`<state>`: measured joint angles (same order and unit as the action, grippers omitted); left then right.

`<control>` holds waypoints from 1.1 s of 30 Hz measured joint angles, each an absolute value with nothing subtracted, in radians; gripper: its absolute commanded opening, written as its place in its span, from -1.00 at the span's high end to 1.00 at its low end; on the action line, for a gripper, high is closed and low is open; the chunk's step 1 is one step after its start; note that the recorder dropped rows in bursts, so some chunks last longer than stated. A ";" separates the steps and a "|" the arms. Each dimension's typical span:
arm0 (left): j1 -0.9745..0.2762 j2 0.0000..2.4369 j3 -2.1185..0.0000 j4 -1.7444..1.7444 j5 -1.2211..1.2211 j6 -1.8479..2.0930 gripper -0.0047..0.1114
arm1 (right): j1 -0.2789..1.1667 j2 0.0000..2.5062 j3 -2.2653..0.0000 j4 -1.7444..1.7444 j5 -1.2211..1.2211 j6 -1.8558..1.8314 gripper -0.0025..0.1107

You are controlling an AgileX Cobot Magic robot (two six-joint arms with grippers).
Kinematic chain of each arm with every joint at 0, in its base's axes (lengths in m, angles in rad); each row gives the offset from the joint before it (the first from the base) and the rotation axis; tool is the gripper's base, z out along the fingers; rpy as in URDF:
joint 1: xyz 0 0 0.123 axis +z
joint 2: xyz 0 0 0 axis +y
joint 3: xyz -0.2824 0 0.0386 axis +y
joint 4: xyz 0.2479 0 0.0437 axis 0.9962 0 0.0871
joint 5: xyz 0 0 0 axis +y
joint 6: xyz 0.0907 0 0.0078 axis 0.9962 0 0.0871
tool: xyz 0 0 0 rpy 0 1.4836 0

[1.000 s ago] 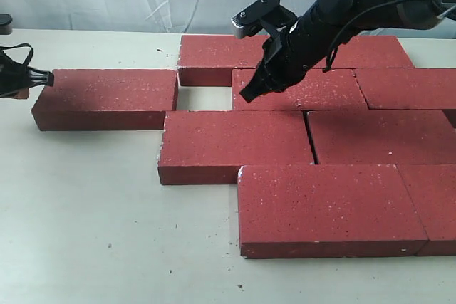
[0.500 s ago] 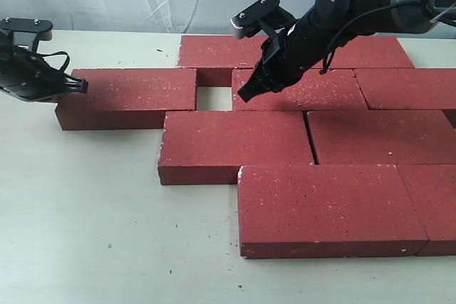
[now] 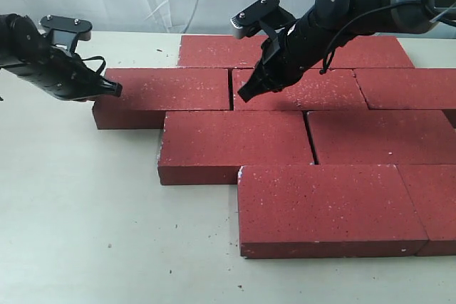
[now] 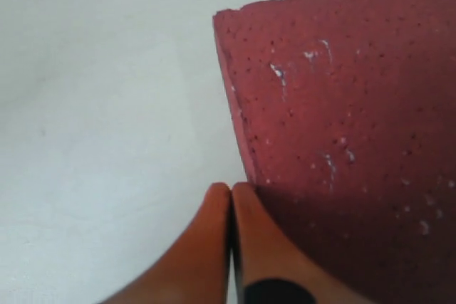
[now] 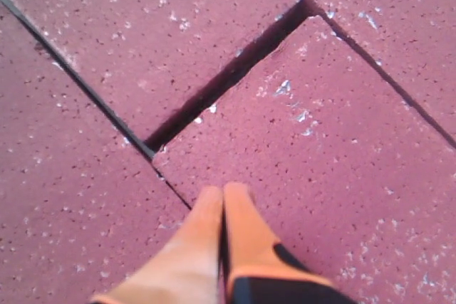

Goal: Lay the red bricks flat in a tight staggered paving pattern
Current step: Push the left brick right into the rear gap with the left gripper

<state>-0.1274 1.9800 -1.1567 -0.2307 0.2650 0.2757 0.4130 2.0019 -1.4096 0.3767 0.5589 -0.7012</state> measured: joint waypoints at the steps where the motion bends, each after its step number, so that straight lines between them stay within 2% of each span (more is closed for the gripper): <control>1: -0.132 1.980 -1.157 -0.231 0.259 0.276 0.92 | 0.413 2.002 -1.410 0.377 0.559 -0.701 0.97; 33: -0.146 2.009 -1.157 -0.186 0.220 0.289 0.92 | 0.413 2.002 -1.410 0.377 0.559 -0.704 0.97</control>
<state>-0.1464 2.0087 -1.1567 -0.1856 0.2205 0.2886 0.4130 2.0019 -1.4096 0.3767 0.5589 -0.7036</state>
